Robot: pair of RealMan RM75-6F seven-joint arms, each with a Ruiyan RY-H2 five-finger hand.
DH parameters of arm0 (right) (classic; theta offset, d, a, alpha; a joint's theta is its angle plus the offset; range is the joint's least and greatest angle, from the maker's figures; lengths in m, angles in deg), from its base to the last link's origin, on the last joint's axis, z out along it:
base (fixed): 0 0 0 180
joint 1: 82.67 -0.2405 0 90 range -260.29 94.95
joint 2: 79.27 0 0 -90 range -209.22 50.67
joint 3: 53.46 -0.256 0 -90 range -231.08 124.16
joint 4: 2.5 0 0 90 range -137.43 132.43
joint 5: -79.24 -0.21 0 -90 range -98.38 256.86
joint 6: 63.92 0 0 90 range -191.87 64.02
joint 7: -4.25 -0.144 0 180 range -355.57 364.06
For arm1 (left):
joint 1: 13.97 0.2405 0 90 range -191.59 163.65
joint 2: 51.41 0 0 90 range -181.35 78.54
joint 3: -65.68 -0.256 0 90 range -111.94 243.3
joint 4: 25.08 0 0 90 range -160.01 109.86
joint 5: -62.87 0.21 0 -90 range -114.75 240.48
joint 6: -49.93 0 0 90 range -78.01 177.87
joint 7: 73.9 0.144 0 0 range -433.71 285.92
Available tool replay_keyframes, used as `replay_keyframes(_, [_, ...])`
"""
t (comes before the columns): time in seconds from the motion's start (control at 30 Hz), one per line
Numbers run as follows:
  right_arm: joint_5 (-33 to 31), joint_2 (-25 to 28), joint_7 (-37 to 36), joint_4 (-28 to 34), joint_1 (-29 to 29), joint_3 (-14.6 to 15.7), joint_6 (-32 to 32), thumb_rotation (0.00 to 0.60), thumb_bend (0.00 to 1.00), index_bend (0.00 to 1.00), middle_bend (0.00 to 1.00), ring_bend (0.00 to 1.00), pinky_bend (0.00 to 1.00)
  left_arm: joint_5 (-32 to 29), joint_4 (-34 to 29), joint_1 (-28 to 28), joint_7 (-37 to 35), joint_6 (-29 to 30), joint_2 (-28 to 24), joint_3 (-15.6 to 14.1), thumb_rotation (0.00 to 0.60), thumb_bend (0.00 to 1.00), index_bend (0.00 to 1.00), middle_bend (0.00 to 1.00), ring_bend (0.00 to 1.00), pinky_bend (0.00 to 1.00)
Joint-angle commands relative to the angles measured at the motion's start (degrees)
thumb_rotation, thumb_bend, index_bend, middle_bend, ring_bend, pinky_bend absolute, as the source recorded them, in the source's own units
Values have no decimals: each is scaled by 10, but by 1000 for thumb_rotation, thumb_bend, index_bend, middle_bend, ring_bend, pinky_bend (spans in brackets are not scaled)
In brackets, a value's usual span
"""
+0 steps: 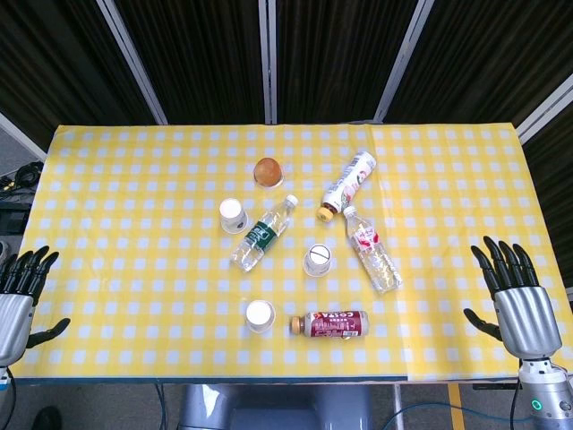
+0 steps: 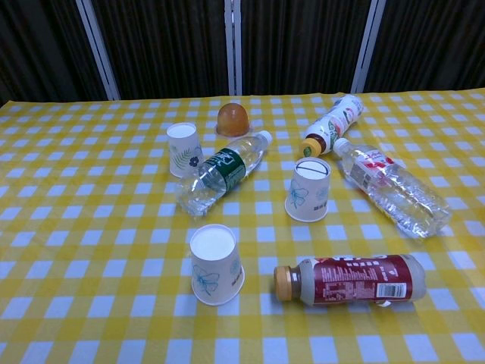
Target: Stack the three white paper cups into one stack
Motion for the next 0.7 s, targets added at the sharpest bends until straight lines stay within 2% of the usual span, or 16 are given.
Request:
replay_keyframes(0.03, [1,1,-1,0,0,1,1,600,0,0,0,0,0,1,-1,1,-1,1,-1,0,600,0,0,0,0,0])
replay_keyframes(0.27, [1,1,-2,1,-2,3,7,600,0,0,0,0,0,0,-1,2,-2,2,-1,0,600,0,0,0,0,0])
replay_keyframes(0.47, [-4,4,-30,4,-18,9,46,600,0,0,0,0,0,-2,-2,-2,4,-7,1,0,600,0,0,0,0,0])
replay_keyframes(0.6, [11,2,-62,4,-53,1,83,600,0,28,0,0,1,-7,-1,-4,9,-11,3,1,600,0,0,0,0,0])
replay_keyframes(0.7, [29,9,-86,9,-100,-8,136,600,0,84,35,0,54,-13,-1,-6,14,-17,5,1,600,0,0,0,0,0])
